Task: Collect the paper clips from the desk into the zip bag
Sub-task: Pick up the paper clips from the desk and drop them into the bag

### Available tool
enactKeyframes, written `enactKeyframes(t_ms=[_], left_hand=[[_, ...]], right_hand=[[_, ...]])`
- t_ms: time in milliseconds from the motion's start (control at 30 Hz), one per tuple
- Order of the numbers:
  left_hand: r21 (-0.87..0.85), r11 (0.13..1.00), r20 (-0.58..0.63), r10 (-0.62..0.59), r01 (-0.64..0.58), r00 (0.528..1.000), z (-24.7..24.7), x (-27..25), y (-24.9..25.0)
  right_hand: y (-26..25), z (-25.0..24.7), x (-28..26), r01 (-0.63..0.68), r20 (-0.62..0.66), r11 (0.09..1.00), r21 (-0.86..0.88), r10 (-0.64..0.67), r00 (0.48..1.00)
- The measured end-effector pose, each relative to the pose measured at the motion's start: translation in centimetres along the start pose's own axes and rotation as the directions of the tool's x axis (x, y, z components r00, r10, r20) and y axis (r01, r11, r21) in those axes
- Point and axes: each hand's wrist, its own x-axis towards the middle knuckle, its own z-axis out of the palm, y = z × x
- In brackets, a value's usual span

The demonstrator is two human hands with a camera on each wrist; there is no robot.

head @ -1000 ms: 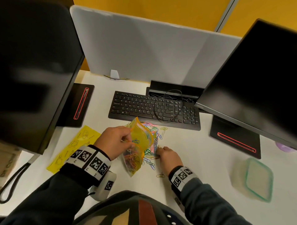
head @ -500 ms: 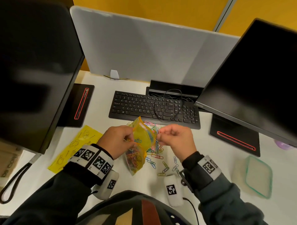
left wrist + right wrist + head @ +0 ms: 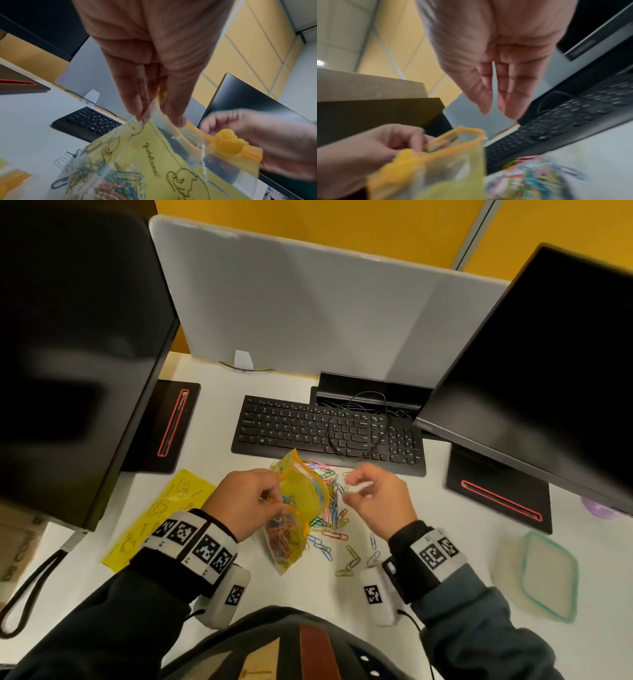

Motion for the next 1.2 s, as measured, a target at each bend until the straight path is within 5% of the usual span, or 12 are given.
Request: enactKeyframes(t_ms=[67, 167, 467, 600, 733, 967, 1200], left_hand=[[-0.013, 1.0, 0.0, -0.012, 0.012, 1.0, 0.0, -0.1, 0.0], [-0.027, 0.999, -0.004, -0.025, 0.025, 1.0, 0.0, -0.1, 0.0], [-0.022, 1.0, 0.007, -0.017, 0.017, 1.0, 0.4, -0.2, 0.2], [-0.035, 0.999, -0.008, -0.016, 0.016, 1.0, 0.1, -0.4, -0.3], [-0.038, 0.999, -0.01, -0.021, 0.02, 1.0, 0.2, -0.4, -0.4], [-0.027, 0.999, 0.003, -0.018, 0.018, 1.0, 0.6, -0.4, 0.0], [-0.023, 0.999, 0.017, -0.028, 0.029, 0.999, 0.4, -0.5, -0.2]], right_hand=[[3.0, -0.7, -0.7, -0.213, 0.127, 0.94, -0.268, 0.253, 0.959], [6.6, 0.4, -2.9, -0.33, 0.23, 0.794, -0.51, 0.496, 0.837], [6.6, 5.2, -1.4, -0.176, 0.136, 0.921, -0.348, 0.235, 0.962], [6.5, 3.5, -2.0, -0.216, 0.129, 0.951, -0.222, 0.248, 0.96], [6.4, 3.9, -4.1, -0.138, 0.298, 0.891, -0.433, 0.286, 0.911], [6.5, 5.0, -1.1, -0.32, 0.12, 0.916, -0.241, 0.356, 0.927], [5.8, 4.9, 1.2, -0.14, 0.174, 0.934, -0.327, 0.206, 0.963]])
